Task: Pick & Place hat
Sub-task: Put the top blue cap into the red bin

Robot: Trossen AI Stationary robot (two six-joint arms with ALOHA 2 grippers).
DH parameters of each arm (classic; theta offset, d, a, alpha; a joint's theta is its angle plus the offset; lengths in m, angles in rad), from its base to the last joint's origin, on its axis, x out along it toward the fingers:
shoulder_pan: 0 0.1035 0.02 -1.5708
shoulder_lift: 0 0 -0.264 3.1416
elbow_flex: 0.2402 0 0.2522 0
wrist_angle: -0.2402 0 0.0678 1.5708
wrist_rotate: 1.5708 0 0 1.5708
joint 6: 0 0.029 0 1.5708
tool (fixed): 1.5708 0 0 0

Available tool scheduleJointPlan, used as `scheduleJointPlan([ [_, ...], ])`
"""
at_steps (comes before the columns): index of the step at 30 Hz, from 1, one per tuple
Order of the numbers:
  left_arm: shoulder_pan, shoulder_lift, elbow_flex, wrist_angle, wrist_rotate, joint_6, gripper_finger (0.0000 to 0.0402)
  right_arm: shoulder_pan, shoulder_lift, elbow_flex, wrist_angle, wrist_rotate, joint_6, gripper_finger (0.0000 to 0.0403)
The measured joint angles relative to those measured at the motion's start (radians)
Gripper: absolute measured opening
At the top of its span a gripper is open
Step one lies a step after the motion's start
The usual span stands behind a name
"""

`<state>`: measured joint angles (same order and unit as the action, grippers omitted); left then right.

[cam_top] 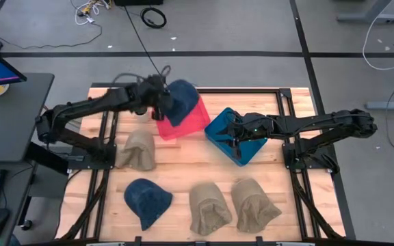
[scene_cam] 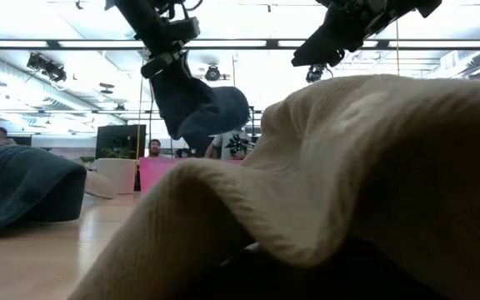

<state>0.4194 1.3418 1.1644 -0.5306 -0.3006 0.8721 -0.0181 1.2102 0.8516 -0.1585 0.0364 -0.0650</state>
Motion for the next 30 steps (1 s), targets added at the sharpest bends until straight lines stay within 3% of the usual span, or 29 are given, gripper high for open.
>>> scheduleJointPlan([
  [8,0.172,0.001,-0.099,-0.073,0.254,0.347,0.0014,0.000,0.000,0.000,-0.003,0.000,0.000,0.0134],
  [17,0.158,0.001,-0.281,0.265,0.285,0.368,0.0018,0.000,0.000,0.000,-0.003,0.000,0.000,0.0134],
  [20,0.154,0.005,-0.291,0.274,0.309,0.311,0.0019,0.000,0.000,0.000,-0.003,0.000,0.000,0.0134],
  [25,0.154,0.075,-0.291,0.221,0.358,0.039,0.0019,0.000,0.001,0.000,-0.006,0.000,0.021,0.0134],
  [30,0.150,0.179,-0.291,0.221,0.353,-0.016,0.0020,0.000,0.001,-0.001,-0.016,0.000,0.025,0.0134],
])
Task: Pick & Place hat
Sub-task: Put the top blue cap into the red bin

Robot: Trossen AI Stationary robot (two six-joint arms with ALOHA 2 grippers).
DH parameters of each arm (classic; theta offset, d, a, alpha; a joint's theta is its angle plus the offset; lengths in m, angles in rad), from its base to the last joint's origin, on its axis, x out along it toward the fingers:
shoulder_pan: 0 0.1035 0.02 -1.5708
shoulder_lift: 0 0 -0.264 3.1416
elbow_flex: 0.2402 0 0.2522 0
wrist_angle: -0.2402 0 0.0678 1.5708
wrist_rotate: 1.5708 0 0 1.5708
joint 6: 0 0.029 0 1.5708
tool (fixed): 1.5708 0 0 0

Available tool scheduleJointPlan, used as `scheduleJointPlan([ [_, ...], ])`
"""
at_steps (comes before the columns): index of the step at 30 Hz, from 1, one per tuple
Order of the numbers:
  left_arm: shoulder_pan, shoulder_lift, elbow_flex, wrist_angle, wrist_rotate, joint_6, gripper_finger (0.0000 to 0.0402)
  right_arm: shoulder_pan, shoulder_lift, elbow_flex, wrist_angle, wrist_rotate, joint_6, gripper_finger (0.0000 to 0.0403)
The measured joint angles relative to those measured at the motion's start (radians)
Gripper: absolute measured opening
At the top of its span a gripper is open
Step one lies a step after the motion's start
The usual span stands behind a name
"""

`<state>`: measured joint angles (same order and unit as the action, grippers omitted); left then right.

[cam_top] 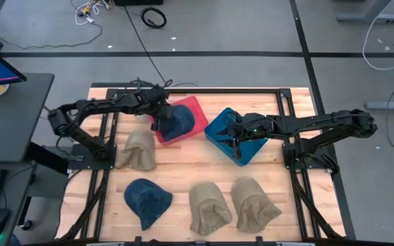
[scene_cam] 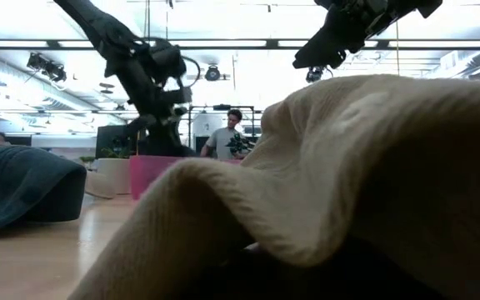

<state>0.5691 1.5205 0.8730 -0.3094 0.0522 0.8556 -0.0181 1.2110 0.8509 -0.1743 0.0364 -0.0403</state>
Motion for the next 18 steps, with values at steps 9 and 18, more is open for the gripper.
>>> scheduleJointPlan([
  [9,0.005,0.133,0.002,0.046,-0.108,-0.080,0.0047,0.000,0.000,0.000,-0.034,0.000,0.014,0.0134],
  [18,0.003,0.121,0.055,0.015,-0.179,-0.194,0.0146,0.000,0.000,0.000,-0.036,0.000,0.014,0.0134],
])
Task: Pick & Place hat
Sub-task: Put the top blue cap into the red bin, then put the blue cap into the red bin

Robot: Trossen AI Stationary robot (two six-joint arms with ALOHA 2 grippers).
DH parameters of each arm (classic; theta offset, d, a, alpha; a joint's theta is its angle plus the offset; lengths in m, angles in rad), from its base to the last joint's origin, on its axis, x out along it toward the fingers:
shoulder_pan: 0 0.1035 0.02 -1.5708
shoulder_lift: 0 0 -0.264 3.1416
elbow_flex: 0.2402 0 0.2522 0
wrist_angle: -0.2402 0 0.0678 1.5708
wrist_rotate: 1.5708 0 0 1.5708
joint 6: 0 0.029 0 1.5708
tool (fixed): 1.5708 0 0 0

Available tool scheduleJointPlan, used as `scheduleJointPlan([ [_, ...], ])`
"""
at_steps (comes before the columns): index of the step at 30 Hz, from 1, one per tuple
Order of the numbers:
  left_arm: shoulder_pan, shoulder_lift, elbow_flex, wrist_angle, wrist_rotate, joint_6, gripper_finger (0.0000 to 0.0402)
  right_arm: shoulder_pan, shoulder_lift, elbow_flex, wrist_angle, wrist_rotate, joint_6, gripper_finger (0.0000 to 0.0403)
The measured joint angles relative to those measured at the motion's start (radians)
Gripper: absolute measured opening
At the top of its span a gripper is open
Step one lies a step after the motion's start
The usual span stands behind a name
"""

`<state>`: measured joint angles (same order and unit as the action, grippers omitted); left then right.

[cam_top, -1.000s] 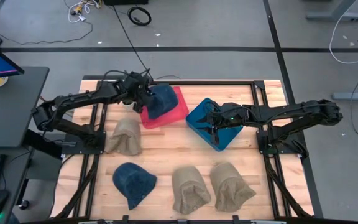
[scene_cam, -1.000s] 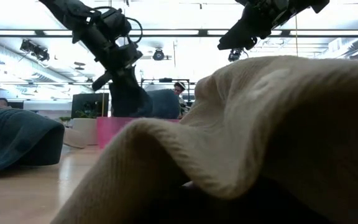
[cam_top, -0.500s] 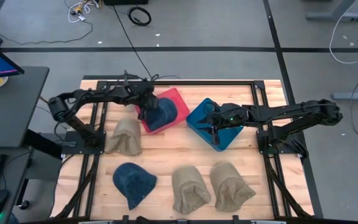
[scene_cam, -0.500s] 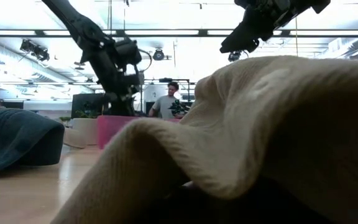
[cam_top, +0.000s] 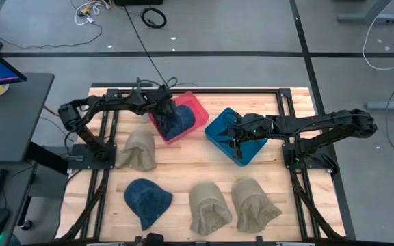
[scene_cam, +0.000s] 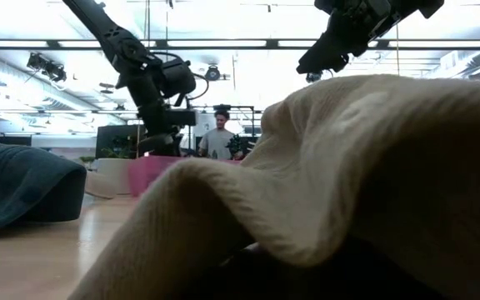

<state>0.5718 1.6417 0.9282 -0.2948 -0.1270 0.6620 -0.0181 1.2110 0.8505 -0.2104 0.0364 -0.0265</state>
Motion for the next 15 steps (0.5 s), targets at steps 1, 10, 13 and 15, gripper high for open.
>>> scheduleJointPlan([
  [1,-0.002,0.000,0.014,-0.018,-0.001,0.004,0.0158,0.000,0.000,0.000,0.000,0.000,0.000,0.0134],
  [10,-0.079,-0.022,0.205,-0.244,-0.008,0.029,0.0228,0.000,0.000,0.000,-0.002,0.000,0.019,0.0134],
  [13,-0.131,-0.039,0.282,-0.359,-0.008,0.003,0.0227,0.000,0.000,0.000,-0.008,0.000,0.019,0.0134],
  [15,-0.169,-0.059,0.315,-0.433,0.037,-0.041,0.0222,0.000,0.000,0.000,-0.015,0.000,0.020,0.0134],
])
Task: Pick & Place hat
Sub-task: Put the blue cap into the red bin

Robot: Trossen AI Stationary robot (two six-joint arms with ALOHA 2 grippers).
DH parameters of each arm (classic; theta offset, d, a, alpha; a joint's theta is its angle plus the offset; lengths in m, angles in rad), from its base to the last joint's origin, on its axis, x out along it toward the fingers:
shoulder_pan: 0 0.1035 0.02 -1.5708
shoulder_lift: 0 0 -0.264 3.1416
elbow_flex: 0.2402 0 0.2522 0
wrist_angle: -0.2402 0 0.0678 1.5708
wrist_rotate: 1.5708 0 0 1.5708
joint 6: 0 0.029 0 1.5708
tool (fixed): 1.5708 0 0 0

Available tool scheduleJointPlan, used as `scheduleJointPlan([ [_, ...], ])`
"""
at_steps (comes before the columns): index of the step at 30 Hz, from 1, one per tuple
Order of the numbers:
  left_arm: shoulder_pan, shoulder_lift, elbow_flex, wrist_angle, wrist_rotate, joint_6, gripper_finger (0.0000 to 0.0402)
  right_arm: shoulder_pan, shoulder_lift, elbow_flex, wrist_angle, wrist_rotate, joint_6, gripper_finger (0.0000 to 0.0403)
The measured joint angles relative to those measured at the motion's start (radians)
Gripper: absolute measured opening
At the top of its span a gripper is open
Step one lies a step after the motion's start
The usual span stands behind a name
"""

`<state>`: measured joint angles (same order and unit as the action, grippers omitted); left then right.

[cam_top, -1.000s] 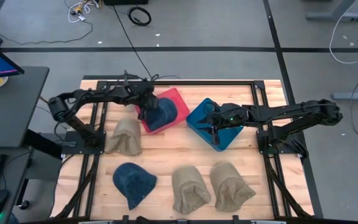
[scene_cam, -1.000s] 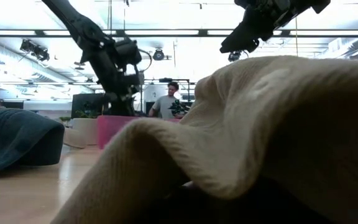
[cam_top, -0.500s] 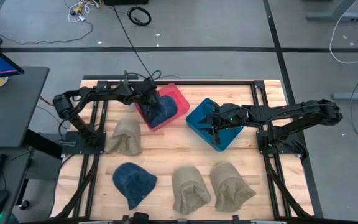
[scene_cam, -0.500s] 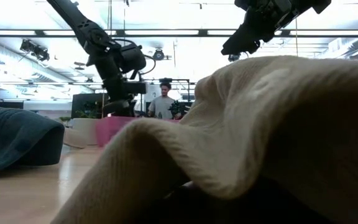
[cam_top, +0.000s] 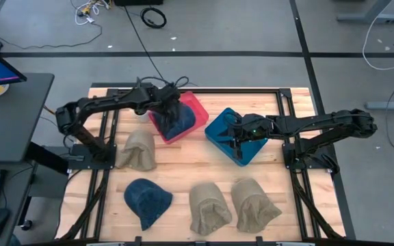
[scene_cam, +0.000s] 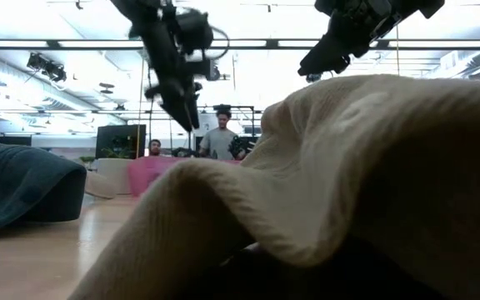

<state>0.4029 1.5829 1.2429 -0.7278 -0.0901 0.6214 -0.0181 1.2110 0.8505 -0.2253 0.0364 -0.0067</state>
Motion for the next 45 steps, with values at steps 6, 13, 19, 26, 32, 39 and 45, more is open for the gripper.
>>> scheduleJointPlan([
  [6,-0.150,-0.063,0.013,-0.112,0.296,-0.197,0.0204,0.000,0.000,0.000,-0.007,0.000,-0.001,0.0134],
  [13,-0.423,-0.082,-0.028,-0.161,0.302,-0.486,0.0197,0.000,0.011,0.000,-0.005,0.000,-0.001,0.0134],
  [19,-0.653,-0.077,-0.112,-0.083,0.150,-0.840,0.0197,0.000,0.080,0.000,0.001,0.000,-0.001,0.0134],
  [26,-0.845,-0.077,-0.136,-0.091,0.103,-1.477,0.0197,0.000,0.162,0.000,0.031,0.000,0.034,0.0134],
  [32,-0.993,-0.063,-0.136,-0.094,-0.010,-1.734,0.0197,0.000,0.199,0.000,0.087,0.000,0.046,0.0134],
  [39,-1.128,-0.028,-0.136,-0.219,-0.098,-1.940,0.0197,0.000,0.203,0.000,0.129,0.000,0.052,0.0134],
  [45,-1.206,0.026,-0.136,-0.215,-0.120,-2.081,0.0197,0.000,0.203,0.000,0.162,0.000,0.051,0.0134],
])
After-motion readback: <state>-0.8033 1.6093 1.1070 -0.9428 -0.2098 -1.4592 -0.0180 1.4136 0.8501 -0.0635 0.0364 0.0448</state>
